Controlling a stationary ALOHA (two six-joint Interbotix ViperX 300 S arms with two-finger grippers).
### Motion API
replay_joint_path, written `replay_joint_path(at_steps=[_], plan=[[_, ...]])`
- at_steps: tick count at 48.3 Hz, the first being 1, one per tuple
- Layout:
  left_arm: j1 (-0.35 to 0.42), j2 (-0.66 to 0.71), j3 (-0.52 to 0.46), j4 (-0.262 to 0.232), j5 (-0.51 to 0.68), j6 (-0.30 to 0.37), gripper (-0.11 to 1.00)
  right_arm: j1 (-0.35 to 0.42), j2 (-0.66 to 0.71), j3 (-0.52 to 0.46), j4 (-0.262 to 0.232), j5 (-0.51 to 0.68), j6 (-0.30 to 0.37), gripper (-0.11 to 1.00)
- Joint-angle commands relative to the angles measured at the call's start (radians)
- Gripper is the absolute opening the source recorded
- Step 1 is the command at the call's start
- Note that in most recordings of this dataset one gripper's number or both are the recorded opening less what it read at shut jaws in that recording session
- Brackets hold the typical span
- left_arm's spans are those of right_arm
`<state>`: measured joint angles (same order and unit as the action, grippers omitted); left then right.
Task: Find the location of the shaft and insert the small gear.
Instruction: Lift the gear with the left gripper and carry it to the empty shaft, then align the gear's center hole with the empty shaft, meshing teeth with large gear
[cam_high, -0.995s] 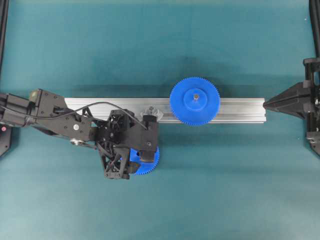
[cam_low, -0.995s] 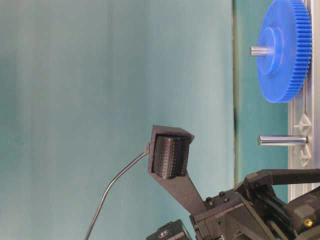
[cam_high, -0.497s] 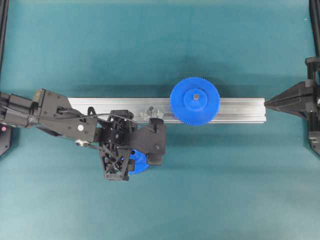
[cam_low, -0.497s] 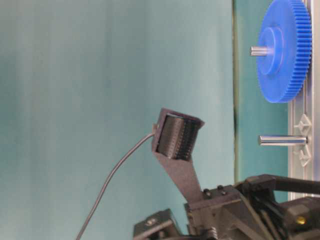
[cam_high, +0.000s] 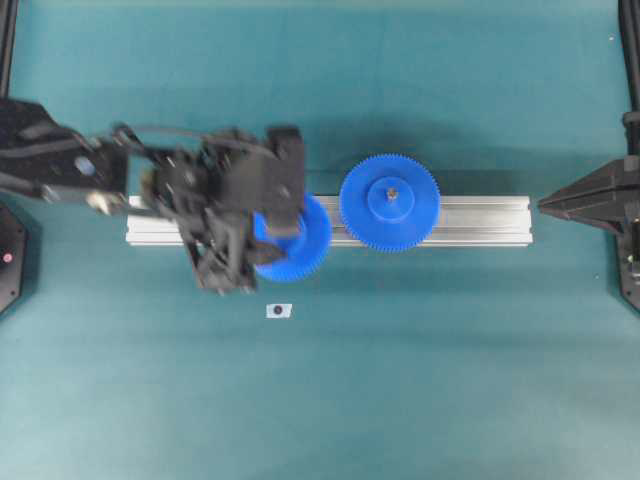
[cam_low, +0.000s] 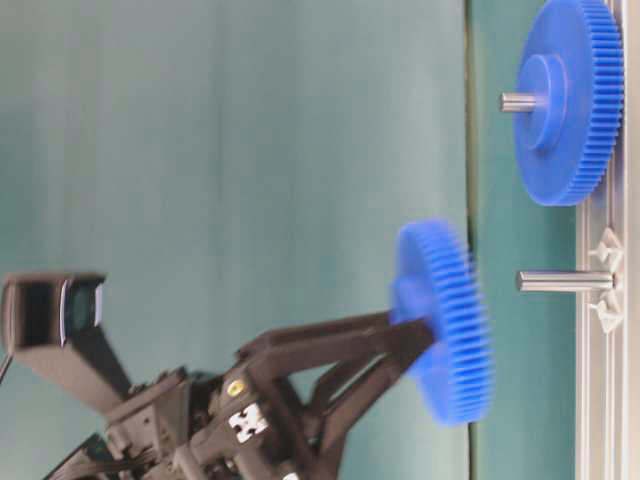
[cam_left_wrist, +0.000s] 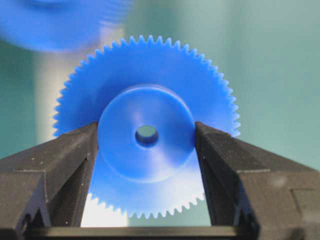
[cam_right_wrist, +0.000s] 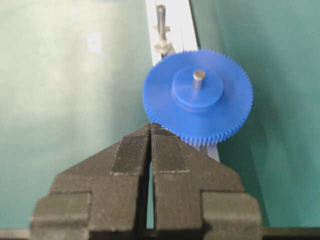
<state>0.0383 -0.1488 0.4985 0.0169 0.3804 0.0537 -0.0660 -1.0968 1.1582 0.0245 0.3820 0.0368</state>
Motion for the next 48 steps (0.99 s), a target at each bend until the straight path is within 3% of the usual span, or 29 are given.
replay_joint_path(at_steps=[1,21,48], plan=[[0.011,-0.038,-0.002,0.003,-0.003,0.031,0.64,-0.003,-0.002,-0.006,-0.002,-0.003,0.008,0.01],[0.034,0.086,0.002,0.003,-0.103,0.052,0.64,-0.003,-0.005,0.003,0.000,-0.003,0.008,0.01],[0.046,0.152,-0.029,0.003,-0.115,0.058,0.64,-0.003,-0.006,0.006,-0.002,-0.003,0.008,0.01]])
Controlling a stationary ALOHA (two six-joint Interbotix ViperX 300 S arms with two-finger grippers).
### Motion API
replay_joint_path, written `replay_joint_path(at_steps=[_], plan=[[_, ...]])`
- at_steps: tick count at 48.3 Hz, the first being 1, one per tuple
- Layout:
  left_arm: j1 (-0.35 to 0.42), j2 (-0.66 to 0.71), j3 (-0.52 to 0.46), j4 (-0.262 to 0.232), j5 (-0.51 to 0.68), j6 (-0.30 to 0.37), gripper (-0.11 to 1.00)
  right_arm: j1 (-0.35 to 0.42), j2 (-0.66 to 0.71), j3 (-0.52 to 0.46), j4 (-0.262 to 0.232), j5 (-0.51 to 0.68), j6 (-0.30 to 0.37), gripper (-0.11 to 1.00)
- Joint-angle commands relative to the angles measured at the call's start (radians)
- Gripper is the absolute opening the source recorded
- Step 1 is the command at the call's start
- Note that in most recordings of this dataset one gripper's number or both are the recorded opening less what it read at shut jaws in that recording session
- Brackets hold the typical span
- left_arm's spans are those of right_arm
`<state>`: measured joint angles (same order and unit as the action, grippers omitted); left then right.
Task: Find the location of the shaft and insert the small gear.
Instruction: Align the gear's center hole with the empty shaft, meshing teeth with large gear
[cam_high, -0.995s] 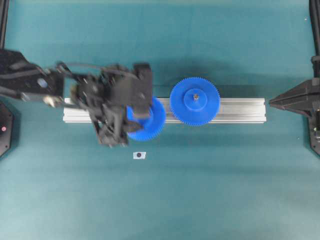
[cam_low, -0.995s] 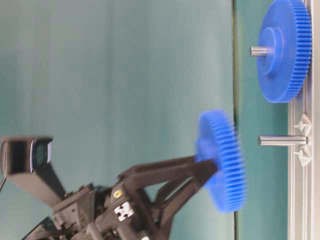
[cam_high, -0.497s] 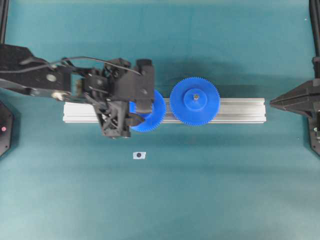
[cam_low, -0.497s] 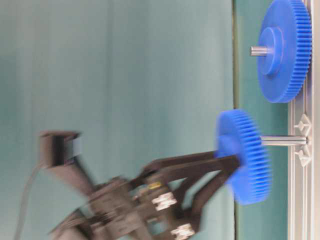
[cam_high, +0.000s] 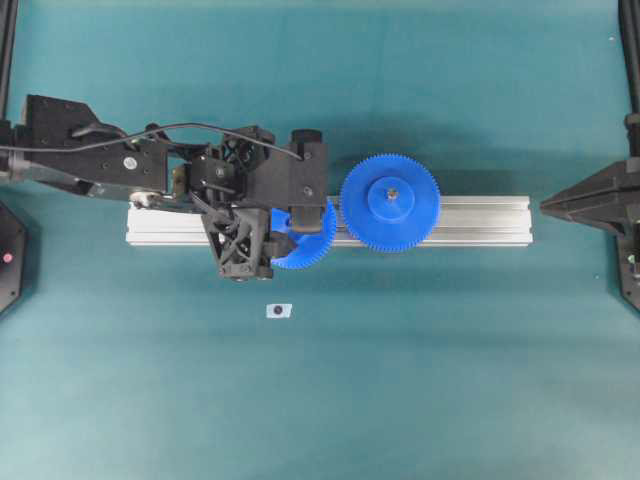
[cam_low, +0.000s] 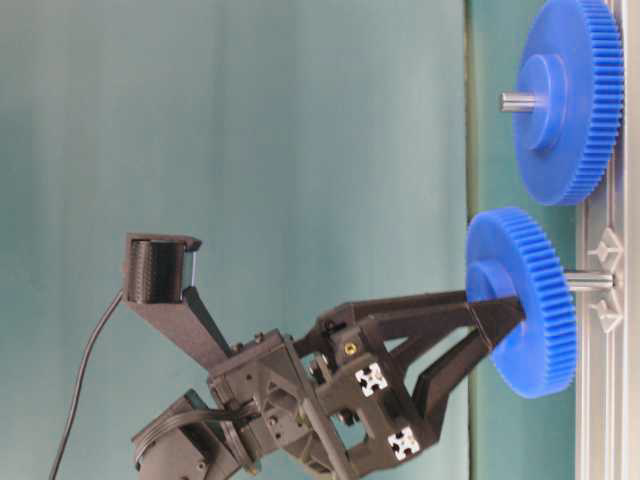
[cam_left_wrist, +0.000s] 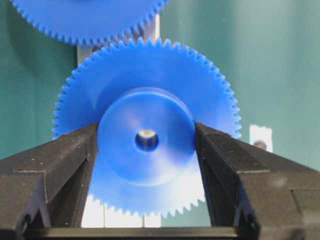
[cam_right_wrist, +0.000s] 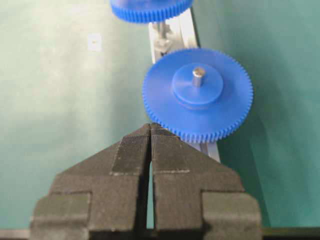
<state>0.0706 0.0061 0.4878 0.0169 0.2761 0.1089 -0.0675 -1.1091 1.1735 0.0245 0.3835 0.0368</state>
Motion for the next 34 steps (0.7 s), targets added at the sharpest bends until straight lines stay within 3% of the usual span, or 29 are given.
replay_joint_path(at_steps=[1,34], plan=[[0.015,-0.003,-0.020,0.003,-0.011,0.003,0.64,-0.002,0.006,-0.008,-0.002,-0.005,0.009,0.01],[0.064,0.008,-0.017,0.003,0.005,0.008,0.64,-0.002,0.003,-0.002,0.000,-0.005,0.009,0.01]])
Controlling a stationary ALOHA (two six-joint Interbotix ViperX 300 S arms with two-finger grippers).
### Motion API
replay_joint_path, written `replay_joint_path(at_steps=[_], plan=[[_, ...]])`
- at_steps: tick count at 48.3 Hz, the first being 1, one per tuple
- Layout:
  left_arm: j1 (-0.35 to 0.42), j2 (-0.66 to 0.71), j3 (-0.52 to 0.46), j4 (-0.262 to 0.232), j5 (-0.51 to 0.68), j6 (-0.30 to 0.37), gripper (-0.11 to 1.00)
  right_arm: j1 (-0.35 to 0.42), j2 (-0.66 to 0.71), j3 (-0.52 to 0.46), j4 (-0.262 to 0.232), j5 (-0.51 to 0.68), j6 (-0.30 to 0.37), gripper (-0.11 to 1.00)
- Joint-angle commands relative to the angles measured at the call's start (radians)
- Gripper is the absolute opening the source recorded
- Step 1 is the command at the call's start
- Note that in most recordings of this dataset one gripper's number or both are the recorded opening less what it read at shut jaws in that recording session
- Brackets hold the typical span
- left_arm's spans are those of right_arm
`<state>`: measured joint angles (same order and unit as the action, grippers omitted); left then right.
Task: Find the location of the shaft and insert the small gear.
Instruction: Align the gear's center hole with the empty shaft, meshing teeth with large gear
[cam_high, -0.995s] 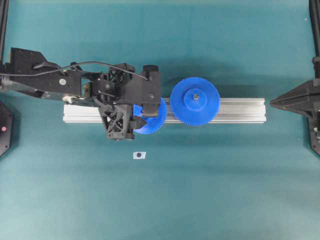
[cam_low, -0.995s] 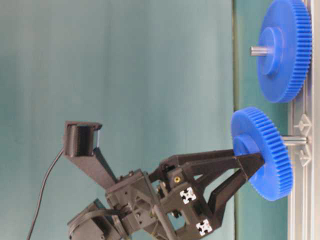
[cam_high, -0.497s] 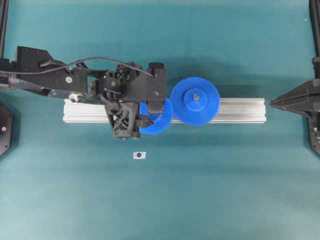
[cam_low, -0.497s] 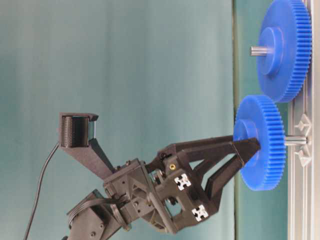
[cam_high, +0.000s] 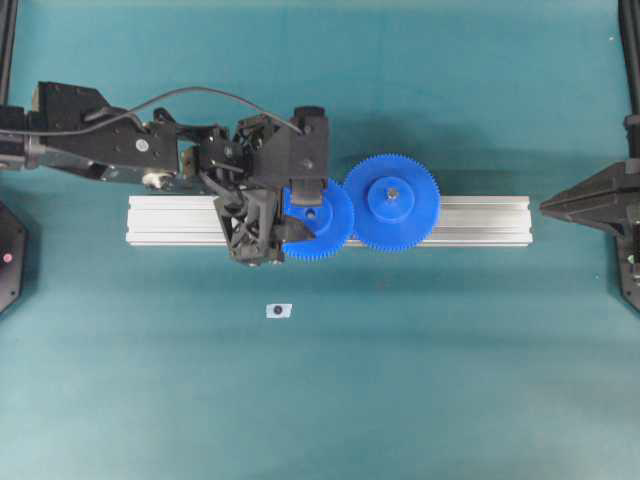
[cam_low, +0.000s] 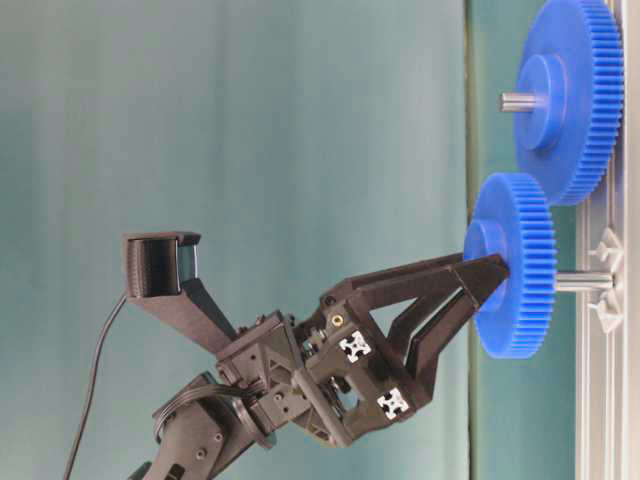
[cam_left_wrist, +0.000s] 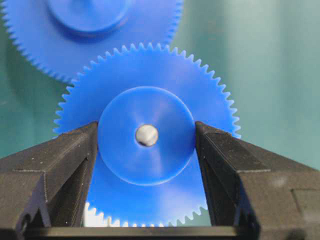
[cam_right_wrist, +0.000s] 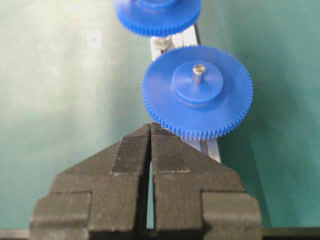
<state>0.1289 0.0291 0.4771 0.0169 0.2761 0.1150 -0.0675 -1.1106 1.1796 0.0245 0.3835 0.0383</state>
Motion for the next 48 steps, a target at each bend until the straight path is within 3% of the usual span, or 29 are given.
replay_joint_path(at_steps=[1,48], plan=[[0.008,-0.015,-0.006,0.003,0.008,0.002,0.64,-0.002,0.005,-0.006,0.000,-0.006,0.009,0.01],[-0.006,-0.074,0.018,0.003,0.121,-0.008,0.64,-0.002,-0.003,0.000,-0.002,-0.012,0.009,0.01]])
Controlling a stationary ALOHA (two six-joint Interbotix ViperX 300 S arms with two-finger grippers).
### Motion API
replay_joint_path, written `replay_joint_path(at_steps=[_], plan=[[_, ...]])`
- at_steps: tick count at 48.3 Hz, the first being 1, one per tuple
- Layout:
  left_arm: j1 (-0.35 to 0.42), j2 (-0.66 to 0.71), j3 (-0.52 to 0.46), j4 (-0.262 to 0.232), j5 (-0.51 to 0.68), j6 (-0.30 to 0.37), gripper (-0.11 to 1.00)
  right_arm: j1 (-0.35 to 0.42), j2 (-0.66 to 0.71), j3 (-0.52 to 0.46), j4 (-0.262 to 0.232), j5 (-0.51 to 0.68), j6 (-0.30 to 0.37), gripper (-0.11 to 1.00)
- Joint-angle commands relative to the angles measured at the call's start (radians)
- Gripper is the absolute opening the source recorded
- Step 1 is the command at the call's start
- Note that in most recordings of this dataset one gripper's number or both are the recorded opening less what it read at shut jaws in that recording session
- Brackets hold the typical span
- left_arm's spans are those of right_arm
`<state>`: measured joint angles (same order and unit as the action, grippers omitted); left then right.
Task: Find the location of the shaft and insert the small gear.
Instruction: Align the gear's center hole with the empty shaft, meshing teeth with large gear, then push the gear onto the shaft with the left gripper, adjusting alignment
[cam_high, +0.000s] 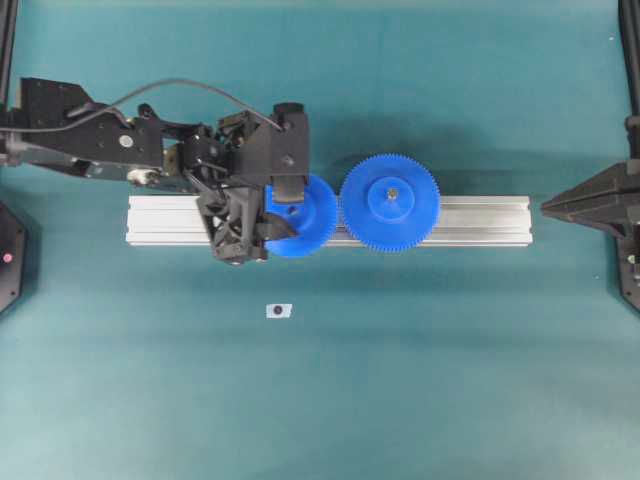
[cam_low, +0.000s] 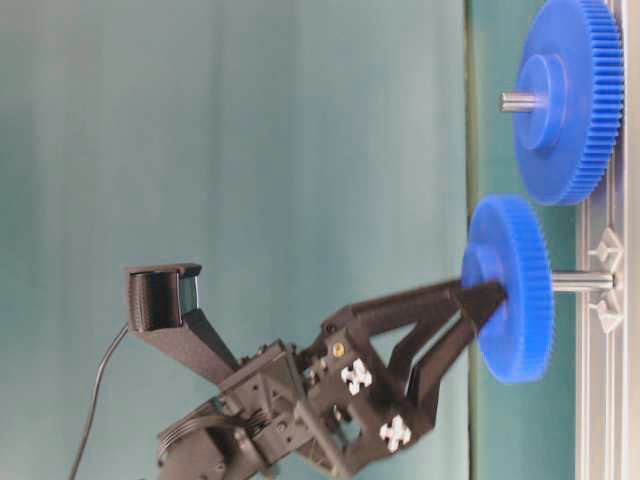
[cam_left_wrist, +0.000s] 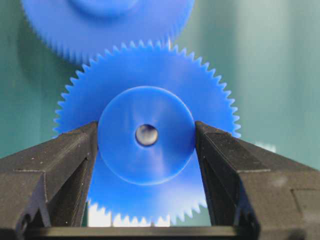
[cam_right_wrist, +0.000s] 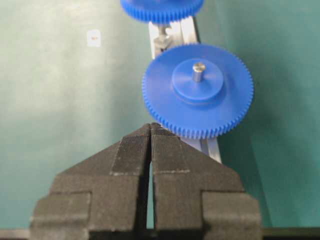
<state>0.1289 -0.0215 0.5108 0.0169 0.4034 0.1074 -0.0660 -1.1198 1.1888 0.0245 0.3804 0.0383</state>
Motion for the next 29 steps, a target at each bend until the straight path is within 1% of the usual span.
replay_joint_path(at_steps=[1,15,29], plan=[[-0.008,-0.021,-0.015,0.003,-0.012,0.000,0.64,-0.005,0.006,-0.008,-0.002,-0.011,0.009,0.01],[-0.011,0.002,-0.032,0.003,-0.081,0.000,0.64,-0.008,0.006,-0.008,-0.002,-0.011,0.009,0.01],[-0.038,0.025,-0.057,0.003,-0.089,0.003,0.64,-0.008,0.006,-0.008,-0.002,-0.011,0.009,0.01]])
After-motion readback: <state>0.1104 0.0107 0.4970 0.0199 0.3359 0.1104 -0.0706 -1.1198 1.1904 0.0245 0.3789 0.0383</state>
